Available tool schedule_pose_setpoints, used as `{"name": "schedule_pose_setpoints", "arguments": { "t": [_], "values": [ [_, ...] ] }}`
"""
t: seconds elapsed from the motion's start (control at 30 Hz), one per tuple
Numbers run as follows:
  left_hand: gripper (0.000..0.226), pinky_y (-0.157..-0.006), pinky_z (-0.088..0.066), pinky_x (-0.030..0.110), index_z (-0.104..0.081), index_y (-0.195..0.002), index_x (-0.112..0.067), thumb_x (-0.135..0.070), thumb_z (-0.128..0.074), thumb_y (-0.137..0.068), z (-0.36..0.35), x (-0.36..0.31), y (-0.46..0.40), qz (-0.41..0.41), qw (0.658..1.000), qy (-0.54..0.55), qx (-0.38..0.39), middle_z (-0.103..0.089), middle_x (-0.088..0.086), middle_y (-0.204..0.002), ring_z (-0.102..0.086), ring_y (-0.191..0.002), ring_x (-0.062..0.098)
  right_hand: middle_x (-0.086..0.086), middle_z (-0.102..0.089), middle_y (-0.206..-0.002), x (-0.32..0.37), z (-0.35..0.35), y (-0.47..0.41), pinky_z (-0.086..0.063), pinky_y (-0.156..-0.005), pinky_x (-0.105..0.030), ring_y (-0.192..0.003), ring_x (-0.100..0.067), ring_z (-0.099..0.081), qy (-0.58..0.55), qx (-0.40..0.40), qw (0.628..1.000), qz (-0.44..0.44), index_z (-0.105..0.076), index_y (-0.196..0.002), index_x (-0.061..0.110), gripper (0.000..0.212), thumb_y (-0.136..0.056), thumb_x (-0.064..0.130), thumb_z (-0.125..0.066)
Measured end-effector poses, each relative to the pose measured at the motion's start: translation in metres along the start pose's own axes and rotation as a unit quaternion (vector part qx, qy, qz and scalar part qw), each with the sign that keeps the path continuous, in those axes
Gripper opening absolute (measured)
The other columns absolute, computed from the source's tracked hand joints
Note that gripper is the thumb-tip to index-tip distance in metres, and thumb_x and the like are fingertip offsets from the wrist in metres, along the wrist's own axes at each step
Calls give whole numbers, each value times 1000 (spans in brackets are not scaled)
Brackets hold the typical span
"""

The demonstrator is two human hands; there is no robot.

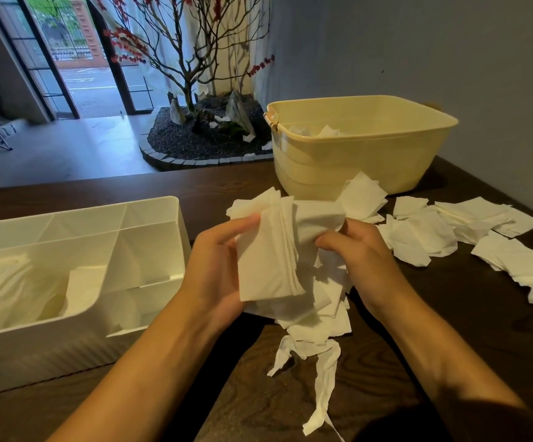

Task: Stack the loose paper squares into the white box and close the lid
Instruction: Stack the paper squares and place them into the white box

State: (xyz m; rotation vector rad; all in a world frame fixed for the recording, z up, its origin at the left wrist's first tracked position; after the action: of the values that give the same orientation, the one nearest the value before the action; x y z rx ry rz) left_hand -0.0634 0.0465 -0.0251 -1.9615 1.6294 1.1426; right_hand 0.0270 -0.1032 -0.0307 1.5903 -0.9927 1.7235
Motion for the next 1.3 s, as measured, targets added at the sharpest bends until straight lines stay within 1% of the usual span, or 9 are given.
{"name": "schedule_pose_setpoints", "arguments": {
  "t": [0.17, 0.37, 0.47, 0.6, 0.8, 0.93, 1.07, 1.2, 1.3],
  "values": [
    [27, -92, -46, 43, -77, -105, -7, -20, -61, -87, -4, 0, 1, 9, 1000, 19, -2, -67, 14, -99, -62, -94, 30, -24, -66, -89, -1, -1, -1, -44, -73, -33, -78, -22, -59, 35, -39, 998, -35, -66, -95, -9, 32, -95, 22, -59],
    [34, -90, -52, 44, -75, -114, -4, -18, -60, -87, -3, -3, 3, 12, 998, 48, 25, -70, 16, -110, -69, -90, 29, -36, -58, -105, 0, -2, -4, -46, -90, -64, -102, -52, -54, 84, -47, 995, -2, -59, -104, -12, 45, -91, 31, -60],
    [28, -87, -52, 43, -74, -110, -6, -21, -61, -90, -6, 2, 4, 25, 1000, 4, 7, -74, 14, -104, -71, -92, 28, -38, -56, -101, 2, -8, 0, -50, -81, -57, -98, -53, -53, 102, 3, 995, 19, -59, -101, -13, 64, -80, 48, -60],
    [37, -85, -54, 44, -69, -124, -13, -28, -65, -90, -8, 6, 5, 26, 998, -62, -18, -75, 12, -105, -71, -94, 26, -6, -74, -98, -2, -5, 0, -50, -94, -49, -101, -25, -66, 122, 65, 990, 8, -78, -96, 15, 20, -94, 15, -57],
    [31, -89, -56, 45, -69, -123, -23, -29, -66, -92, -8, 9, 5, 9, 992, -128, -4, -75, 9, -112, -72, -100, 25, 8, -76, -93, 3, -7, 2, -50, -82, -24, -92, -3, -68, 88, 108, 990, -13, -78, -89, 24, 28, -90, 9, -55],
    [26, -80, -56, 36, -70, -118, -22, -26, -65, -94, -4, 11, 1, -59, 973, -221, -19, -77, 2, -107, -73, -98, 22, -9, -71, -89, 2, -3, 3, -44, -83, -37, -84, -9, -61, 53, 100, 993, -15, -67, -83, -5, 32, -87, 24, -54],
    [27, -81, -58, 36, -71, -114, -23, -22, -74, -87, 1, 11, -5, -143, 957, -239, -78, -77, -1, -103, -73, -98, 20, 15, -74, -91, -2, -8, 6, -52, -84, -23, -91, 1, -67, 139, 137, 981, 20, -75, -95, 26, 9, -94, 25, -66],
    [58, -79, -58, 31, -61, -126, -23, -22, -83, -73, 4, 11, -10, -159, 957, -226, -83, -75, -2, -109, -72, -101, 15, 4, -76, -97, -9, -9, 2, -54, -92, -49, -96, -14, -69, 198, 74, 976, 44, -77, -101, 21, 14, -93, 23, -66],
    [48, -83, -59, 32, -67, -123, -18, -17, -81, -77, 5, 12, -11, -111, 964, -238, -50, -76, -1, -109, -72, -103, 18, 4, -74, -93, -7, -7, 1, -55, -89, -52, -94, -16, -68, 209, 61, 975, 42, -76, -100, 22, 19, -93, 34, -63]
  ]
}}
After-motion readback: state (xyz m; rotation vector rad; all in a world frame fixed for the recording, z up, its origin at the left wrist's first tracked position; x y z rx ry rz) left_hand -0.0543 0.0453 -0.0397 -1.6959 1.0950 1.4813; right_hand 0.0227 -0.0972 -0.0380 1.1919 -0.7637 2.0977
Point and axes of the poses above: each hand's wrist, its own y-axis away from the middle knuckle, its own z-axis out of the back of the hand, x = y × z, the point moved 1 cm from there along -y, towards the middle knuckle
